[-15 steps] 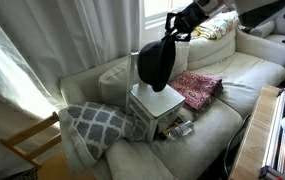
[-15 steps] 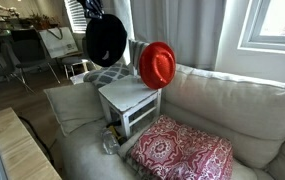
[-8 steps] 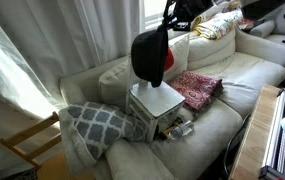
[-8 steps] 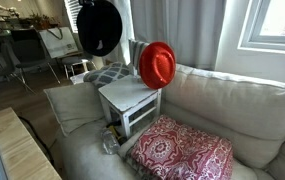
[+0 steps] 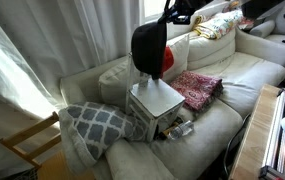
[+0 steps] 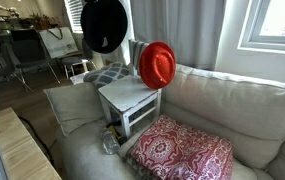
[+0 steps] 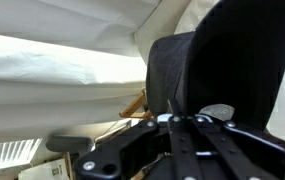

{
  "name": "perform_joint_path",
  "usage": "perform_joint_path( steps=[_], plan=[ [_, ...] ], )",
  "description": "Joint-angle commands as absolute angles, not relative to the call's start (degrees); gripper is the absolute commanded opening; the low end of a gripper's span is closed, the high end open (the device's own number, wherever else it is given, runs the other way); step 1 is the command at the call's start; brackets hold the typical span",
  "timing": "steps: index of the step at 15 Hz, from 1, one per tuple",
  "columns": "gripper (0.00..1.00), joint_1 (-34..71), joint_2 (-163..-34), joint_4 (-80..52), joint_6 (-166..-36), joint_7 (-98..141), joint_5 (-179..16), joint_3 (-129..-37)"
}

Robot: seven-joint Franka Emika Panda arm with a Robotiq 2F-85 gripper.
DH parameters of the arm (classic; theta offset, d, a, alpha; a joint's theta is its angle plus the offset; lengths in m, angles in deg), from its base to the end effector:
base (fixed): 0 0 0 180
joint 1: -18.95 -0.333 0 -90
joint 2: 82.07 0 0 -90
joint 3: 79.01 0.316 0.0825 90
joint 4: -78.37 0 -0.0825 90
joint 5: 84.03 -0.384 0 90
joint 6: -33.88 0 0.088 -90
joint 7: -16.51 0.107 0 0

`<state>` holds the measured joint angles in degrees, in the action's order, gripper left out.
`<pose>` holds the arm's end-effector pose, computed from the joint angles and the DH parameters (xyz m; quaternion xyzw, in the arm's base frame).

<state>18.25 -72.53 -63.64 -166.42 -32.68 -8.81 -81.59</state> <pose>0.4435 0.1007 0.4360 0.3651 0.8059 0.3400 0.3187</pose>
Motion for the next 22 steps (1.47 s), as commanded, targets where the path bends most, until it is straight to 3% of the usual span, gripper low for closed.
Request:
perform_joint_path(
  steps=[1,9,15,22],
  plan=[
    [0.01,21.48,-73.65,-66.50,-173.86,-47.83,-14.88,-81.12],
    [0.01,20.61,-85.40,-76.89,-183.42,-73.29,-26.50,-80.77],
    [0.01,16.09,-95.59,-77.04,-194.83,-95.97,-53.46,-79.83],
    [0.01,10.26,-109.98,-73.80,-209.45,-102.84,-66.20,-77.51]
  ],
)
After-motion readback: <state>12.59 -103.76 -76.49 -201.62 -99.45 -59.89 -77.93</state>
